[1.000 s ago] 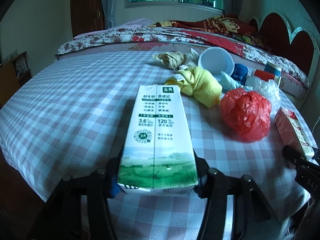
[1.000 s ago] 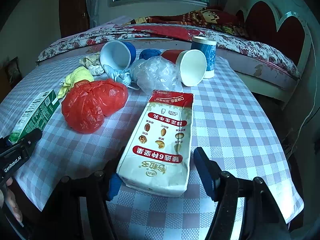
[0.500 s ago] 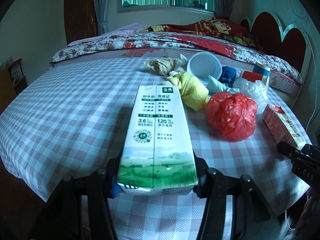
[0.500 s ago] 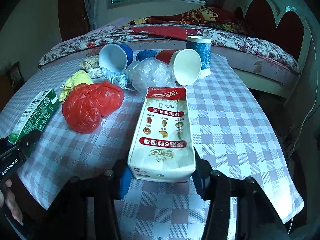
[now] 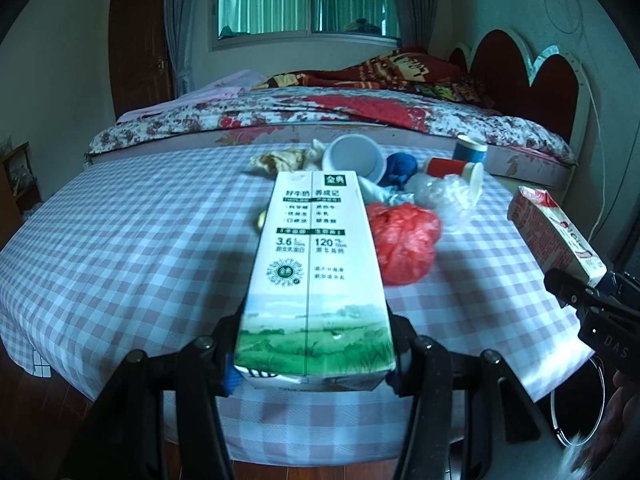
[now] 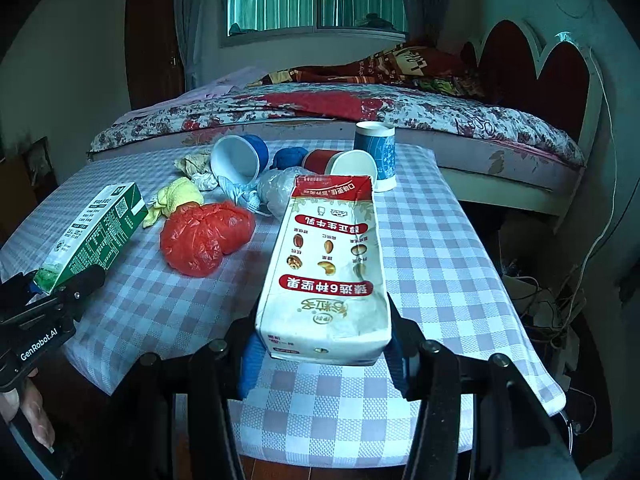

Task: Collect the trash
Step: 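Lift the carton with left tool while right tool carries the snack bag toward the bin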

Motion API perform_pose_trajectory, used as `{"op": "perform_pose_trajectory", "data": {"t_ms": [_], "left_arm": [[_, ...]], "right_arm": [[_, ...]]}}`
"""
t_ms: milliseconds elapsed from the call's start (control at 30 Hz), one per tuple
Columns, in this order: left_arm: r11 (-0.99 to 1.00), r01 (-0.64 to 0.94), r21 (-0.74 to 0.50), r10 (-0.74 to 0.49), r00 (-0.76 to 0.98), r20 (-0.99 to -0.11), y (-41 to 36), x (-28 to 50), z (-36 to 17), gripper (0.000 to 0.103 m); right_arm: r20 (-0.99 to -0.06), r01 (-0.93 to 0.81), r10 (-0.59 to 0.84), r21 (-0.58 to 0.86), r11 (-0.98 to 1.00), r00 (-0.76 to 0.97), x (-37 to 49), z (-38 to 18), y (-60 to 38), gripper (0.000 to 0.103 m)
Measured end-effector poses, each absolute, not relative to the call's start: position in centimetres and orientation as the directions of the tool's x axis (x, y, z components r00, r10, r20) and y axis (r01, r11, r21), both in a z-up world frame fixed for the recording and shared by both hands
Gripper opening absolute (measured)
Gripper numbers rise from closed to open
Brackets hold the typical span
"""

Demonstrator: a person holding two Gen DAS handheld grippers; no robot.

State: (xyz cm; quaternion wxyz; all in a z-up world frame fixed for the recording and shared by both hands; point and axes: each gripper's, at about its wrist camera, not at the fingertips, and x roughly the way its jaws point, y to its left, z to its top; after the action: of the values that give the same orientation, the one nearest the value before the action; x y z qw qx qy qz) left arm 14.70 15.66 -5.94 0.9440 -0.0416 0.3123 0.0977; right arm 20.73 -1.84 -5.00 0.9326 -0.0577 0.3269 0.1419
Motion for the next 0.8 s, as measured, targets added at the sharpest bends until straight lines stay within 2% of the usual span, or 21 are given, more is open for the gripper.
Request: {"op": "perform_pose_trajectory", "data": {"t_ms": [433, 800], "left_arm": [[0.998, -0.058, -0.025, 0.034, 0.826, -0.562, 9.3, 13.6, -4.1, 0.054], [0.990, 0.139, -0.024, -0.129, 0.825, -0.550, 1.5, 13.1, -3.4, 0.054]], "right_arm": [[-0.566, -0.218, 0.173, -0.013, 0.976, 0.806, 16.7, -2.5, -7.6, 0.053], [-0.561, -0.074, 0.039, -0.039, 0.997, 0.827, 13.9, -2.2, -15.4, 0.053]]}}
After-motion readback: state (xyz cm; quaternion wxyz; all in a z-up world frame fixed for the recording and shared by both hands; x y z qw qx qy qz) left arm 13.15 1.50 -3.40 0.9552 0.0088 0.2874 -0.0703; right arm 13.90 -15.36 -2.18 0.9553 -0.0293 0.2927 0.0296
